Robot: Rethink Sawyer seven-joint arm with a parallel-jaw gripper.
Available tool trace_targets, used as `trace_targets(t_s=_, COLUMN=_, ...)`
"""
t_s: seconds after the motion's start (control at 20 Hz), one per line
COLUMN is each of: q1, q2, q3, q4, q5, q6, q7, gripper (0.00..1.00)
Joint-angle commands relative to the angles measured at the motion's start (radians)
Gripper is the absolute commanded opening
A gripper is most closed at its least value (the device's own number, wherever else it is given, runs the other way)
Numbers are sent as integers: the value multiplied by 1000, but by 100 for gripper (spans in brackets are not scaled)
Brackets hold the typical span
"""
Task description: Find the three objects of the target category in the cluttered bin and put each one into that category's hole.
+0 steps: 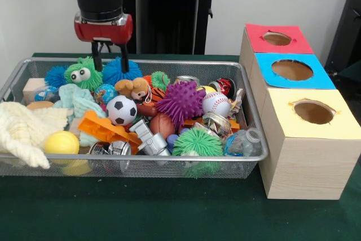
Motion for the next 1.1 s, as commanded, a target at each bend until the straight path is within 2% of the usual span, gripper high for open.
trace_targets(t_s=0.05, q1=-18, q2=32, q3=47, q4=-107, q5=13, q6=123, q7=-235, gripper=100)
trace_targets(t_s=0.5, q1=1, q2=50, q3=40, q4=-158, q5=-9, q6=135, q7=-242, gripper=100)
trace_targets(t_s=0.95, q1=43, q2=211, q3=-4, q4=-266, q5=-105, q6=22, q7=-198, gripper=100)
trace_targets(t_s=1.1, q1=42, q2=197, q3=-6, q4=-255, q5=-110, q6=20, q7=-201, gripper=100)
